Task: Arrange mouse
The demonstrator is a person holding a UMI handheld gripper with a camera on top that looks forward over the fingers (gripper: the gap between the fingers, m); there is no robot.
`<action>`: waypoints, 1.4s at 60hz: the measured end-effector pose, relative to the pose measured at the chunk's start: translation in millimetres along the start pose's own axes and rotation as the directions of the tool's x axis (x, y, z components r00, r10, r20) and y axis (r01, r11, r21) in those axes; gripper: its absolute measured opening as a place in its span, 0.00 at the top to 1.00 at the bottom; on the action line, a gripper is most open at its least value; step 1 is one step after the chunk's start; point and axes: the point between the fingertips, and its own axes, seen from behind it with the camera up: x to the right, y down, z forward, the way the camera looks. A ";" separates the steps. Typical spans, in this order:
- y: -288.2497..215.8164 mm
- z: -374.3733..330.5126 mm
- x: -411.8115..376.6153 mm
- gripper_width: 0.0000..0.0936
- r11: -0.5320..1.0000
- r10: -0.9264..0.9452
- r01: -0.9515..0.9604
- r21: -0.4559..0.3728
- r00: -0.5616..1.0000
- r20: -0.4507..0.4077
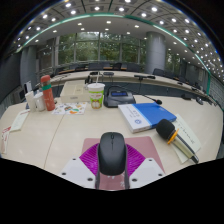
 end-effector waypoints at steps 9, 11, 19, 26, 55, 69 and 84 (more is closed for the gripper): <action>50.7 39.4 28.5 0.64 0.995 0.035 -0.035 -0.098 0.999 -0.003; 57.8 42.6 30.7 0.62 0.994 0.032 -0.032 -0.105 0.999 0.001; 61.3 48.0 32.1 0.51 0.993 0.015 -0.013 -0.114 1.000 0.020; 62.2 39.7 33.6 0.18 0.989 0.004 -0.004 -0.147 1.000 -0.004; 39.8 -206.0 -17.7 0.08 0.996 -0.016 0.007 -0.092 0.995 -0.099; 61.4 -351.4 -40.7 0.09 0.998 -0.005 -0.002 -0.059 0.994 -0.105; 87.2 -443.4 -48.4 0.09 0.998 -0.015 0.009 -0.055 0.995 -0.096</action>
